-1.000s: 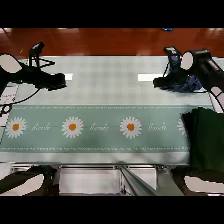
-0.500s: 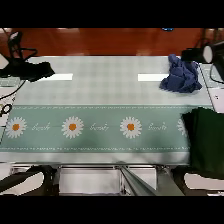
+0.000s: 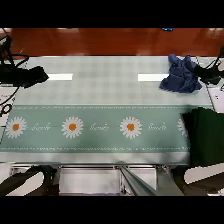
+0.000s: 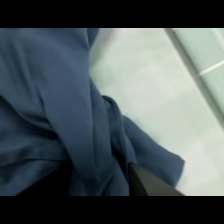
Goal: Fold the shirts.
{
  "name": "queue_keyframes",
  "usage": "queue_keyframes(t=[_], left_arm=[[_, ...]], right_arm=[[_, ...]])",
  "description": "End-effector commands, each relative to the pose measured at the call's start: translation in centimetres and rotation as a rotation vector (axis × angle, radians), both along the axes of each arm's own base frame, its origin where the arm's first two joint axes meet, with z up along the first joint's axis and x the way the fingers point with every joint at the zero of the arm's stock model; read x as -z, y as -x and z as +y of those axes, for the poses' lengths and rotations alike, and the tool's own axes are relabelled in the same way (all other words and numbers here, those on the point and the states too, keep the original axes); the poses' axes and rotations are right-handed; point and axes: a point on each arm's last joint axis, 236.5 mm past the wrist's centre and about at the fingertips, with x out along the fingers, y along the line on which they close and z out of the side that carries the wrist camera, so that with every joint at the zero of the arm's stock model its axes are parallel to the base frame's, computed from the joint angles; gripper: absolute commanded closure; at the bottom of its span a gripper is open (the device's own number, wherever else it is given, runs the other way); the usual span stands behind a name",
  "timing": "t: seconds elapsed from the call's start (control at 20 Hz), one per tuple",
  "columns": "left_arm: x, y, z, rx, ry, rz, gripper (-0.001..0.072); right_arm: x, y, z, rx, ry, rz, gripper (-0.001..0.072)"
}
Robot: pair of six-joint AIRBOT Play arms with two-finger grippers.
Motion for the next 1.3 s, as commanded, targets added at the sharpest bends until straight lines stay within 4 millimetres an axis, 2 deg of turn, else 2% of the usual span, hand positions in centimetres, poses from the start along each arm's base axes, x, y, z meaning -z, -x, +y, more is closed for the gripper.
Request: queue_keyframes(t=[0.0, 0.05, 0.1, 0.15, 0.2, 0.25, 0.3, 0.4, 0.55, 0.65, 0.8, 0.95, 1.1, 1.25], left_arm=[[0.8, 0.6, -0.2, 0.002, 0.003, 0.021, 0.0197], [0.8, 0.6, -0.2, 0.002, 0.003, 0.021, 0.0197], [0.7, 0.5, -0.1, 0.003, 0.001, 0.018, 0.0197], [0.2, 0.2, 0.7, 0.015, -0.037, -0.003, 0.0197], [-0.7, -0.1, 2.4, 0.003, -0.091, -0.023, 0.0197], [-2.5, -0.4, 4.4, -0.032, -0.129, -0.056, 0.0198], [-4.8, -0.6, 6.0, -0.088, -0.125, -0.105, 0.0198], [-9.6, -0.1, 7.5, -0.172, -0.109, -0.229, 0.0198], [-15.7, 2.5, 6.2, -0.168, -0.119, -0.413, 0.0198], [-17.9, 5.2, 4.9, -0.151, -0.121, -0.489, 0.0198], [-17.7, 8.7, 1.8, -0.113, -0.039, -0.53, 0.0198], [-14.9, 11.0, -1.9, -0.057, 0.101, -0.502, 0.0198], [-11.2, 12.2, -4.6, 0.008, 0.161, -0.41, 0.0198], [-8.5, 13.0, -7.0, 0.087, 0.18, -0.322, 0.0197]], right_arm=[[4.0, -0.2, 1.8, -0.022, -0.126, 0.026, 0.0372], [3.8, -0.7, 2.9, -0.07, -0.154, 0.008, 0.0465], [3.4, -1.0, 4.0, -0.126, -0.18, -0.009, 0.0613], [2.9, -1.0, 5.1, -0.173, -0.207, -0.004, 0.0689], [2.1, -0.7, 5.6, -0.2, -0.226, 0.02, 0.069], [0.8, -0.5, 5.8, -0.235, -0.223, 0.044, 0.069], [-1.5, -0.4, 5.7, -0.269, -0.2, 0.046, 0.069], [-8.1, -1.3, 5.5, -0.3, -0.14, -0.045, 0.069], [-18.9, -0.8, 6.0, -0.302, -0.062, -0.227, 0.069], [-25.1, 0.6, 6.9, -0.329, -0.006, -0.337, 0.069], [-33.1, 3.6, 8.9, -0.381, 0.071, -0.49, 0.069], [-39.9, 7.4, 11.7, -0.447, 0.127, -0.638, 0.069], [-45.4, 11.4, 15.0, -0.53, 0.171, -0.78, 0.0691], [-49.2, 14.8, 17.6, -0.586, 0.191, -0.881, 0.0691]])
